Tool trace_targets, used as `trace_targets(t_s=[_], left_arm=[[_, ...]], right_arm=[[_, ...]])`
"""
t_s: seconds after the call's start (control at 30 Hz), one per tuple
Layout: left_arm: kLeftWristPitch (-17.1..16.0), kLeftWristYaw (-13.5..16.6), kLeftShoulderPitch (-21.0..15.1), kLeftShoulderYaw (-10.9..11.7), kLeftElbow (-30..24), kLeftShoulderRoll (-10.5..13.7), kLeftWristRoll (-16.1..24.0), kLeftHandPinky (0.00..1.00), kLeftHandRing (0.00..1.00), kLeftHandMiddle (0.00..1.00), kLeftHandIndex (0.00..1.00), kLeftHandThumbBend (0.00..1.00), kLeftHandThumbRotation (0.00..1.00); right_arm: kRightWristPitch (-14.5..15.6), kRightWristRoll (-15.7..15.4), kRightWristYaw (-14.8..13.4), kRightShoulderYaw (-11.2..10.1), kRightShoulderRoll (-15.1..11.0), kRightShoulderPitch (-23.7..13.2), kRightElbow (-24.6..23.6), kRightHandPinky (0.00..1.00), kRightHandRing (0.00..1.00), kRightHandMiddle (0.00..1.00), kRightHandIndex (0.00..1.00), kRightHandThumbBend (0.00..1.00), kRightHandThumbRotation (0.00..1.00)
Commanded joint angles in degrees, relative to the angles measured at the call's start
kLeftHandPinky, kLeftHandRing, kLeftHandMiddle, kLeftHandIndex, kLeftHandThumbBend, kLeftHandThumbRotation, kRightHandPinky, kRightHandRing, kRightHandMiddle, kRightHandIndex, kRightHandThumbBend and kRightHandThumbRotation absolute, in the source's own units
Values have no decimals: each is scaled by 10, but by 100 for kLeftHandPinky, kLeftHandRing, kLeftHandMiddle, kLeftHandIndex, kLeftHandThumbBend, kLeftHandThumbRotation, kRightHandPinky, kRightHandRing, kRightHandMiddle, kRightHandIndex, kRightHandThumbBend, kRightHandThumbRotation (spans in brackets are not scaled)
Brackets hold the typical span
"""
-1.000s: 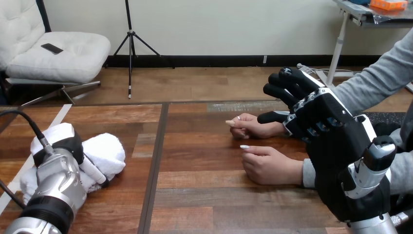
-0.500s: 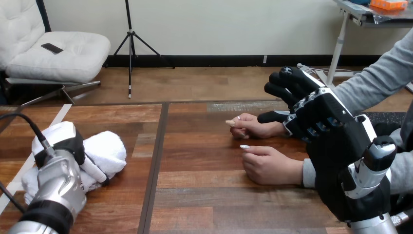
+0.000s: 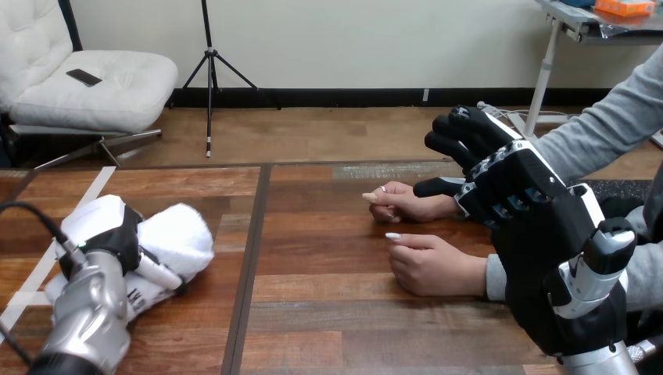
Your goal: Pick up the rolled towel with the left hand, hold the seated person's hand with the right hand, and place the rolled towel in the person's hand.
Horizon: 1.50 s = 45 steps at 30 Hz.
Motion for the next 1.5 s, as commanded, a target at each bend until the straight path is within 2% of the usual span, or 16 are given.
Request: trace_targets(t_s=[0.0, 0.03, 0.1, 0.3, 0.67, 1.03, 1.27, 1.47], left_arm=[[-45, 27, 15, 48, -92, 10, -34, 23, 32, 41, 44, 69, 0], [-58, 23, 32, 74, -121, 4, -63, 23, 32, 41, 43, 69, 0], [-70, 16, 52, 103, -157, -2, -95, 24, 32, 41, 44, 69, 0], [-104, 14, 87, 137, -209, -10, -144, 25, 33, 41, 44, 70, 0], [-151, 12, 143, 169, -285, -21, -195, 26, 33, 40, 43, 71, 0], [-198, 6, 189, 182, -342, -35, -227, 32, 37, 41, 42, 70, 0], [-234, -1, 211, 193, -363, -55, -257, 32, 37, 40, 41, 70, 0], [-247, -5, 227, 198, -382, -72, -276, 32, 37, 40, 40, 69, 0]], right_arm=[[-5, 1, -4, -9, -3, -29, -1, 66, 87, 86, 83, 100, 100], [-3, 1, -4, -9, -4, -31, 5, 66, 87, 86, 83, 100, 100], [1, 1, -3, -9, -5, -33, 11, 67, 87, 86, 83, 100, 100], [6, 3, 0, -10, -7, -36, 24, 67, 87, 86, 83, 100, 100], [11, -6, 4, -12, -14, -51, 62, 74, 88, 87, 85, 97, 100], [7, -29, 14, -13, -26, -75, 113, 85, 92, 90, 88, 95, 100], [-6, -55, 25, -14, -40, -92, 151, 88, 93, 91, 90, 94, 100], [-27, -73, 29, -17, -46, -107, 185, 88, 92, 92, 90, 90, 100]])
